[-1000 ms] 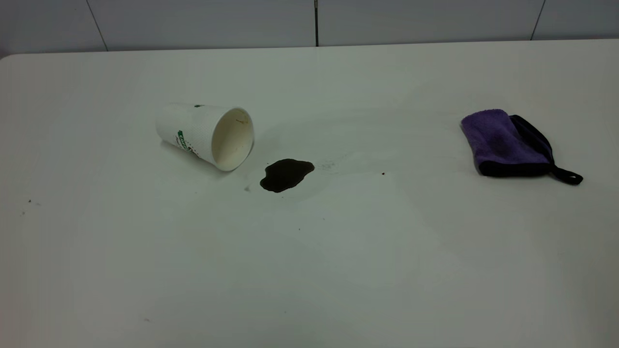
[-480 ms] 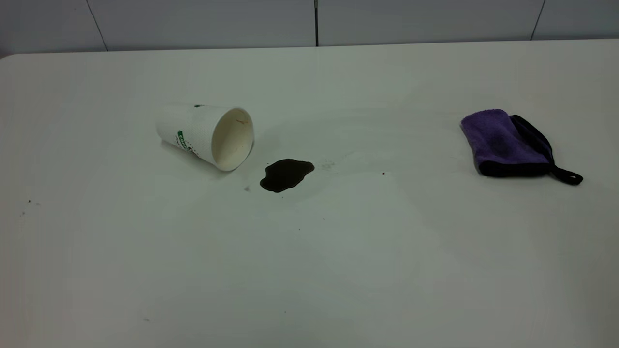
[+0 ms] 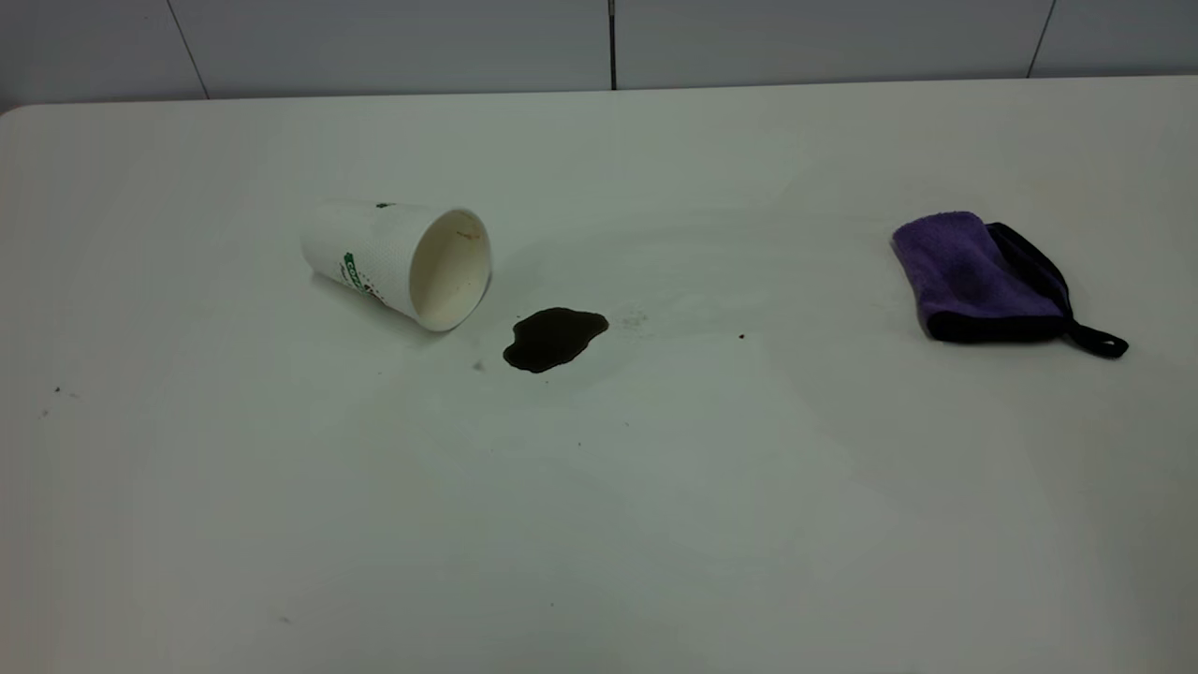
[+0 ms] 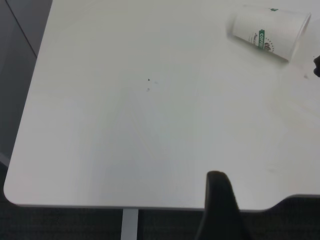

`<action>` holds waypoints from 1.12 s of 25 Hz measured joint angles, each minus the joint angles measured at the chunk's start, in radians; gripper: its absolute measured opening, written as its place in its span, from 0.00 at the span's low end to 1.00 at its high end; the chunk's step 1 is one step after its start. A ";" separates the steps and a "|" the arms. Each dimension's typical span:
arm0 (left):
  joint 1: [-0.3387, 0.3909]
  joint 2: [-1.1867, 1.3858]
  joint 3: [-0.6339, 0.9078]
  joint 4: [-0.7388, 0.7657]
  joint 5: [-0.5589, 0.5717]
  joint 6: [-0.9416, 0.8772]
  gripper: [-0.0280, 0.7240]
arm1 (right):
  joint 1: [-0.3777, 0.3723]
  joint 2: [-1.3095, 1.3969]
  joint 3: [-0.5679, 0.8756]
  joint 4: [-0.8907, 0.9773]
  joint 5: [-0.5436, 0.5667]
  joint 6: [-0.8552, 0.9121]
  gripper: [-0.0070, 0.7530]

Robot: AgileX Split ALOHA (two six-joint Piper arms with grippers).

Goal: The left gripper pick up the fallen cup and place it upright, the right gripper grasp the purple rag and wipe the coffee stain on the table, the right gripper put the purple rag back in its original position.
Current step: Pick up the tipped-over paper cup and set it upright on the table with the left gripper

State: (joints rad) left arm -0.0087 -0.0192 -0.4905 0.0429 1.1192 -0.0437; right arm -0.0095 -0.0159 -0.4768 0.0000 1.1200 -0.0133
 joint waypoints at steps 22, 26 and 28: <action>-0.010 0.072 -0.019 0.001 -0.025 -0.001 0.73 | 0.000 0.000 0.000 0.000 0.000 0.000 0.79; -0.010 0.262 -0.077 0.025 -0.097 -0.001 0.73 | 0.000 0.000 0.000 0.000 0.000 0.000 0.79; -0.010 0.387 -0.119 0.045 -0.146 -0.001 0.73 | 0.000 0.000 0.000 0.000 0.000 0.000 0.79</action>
State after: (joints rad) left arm -0.0190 0.3680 -0.6098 0.0877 0.9728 -0.0446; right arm -0.0095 -0.0159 -0.4768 0.0000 1.1200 -0.0133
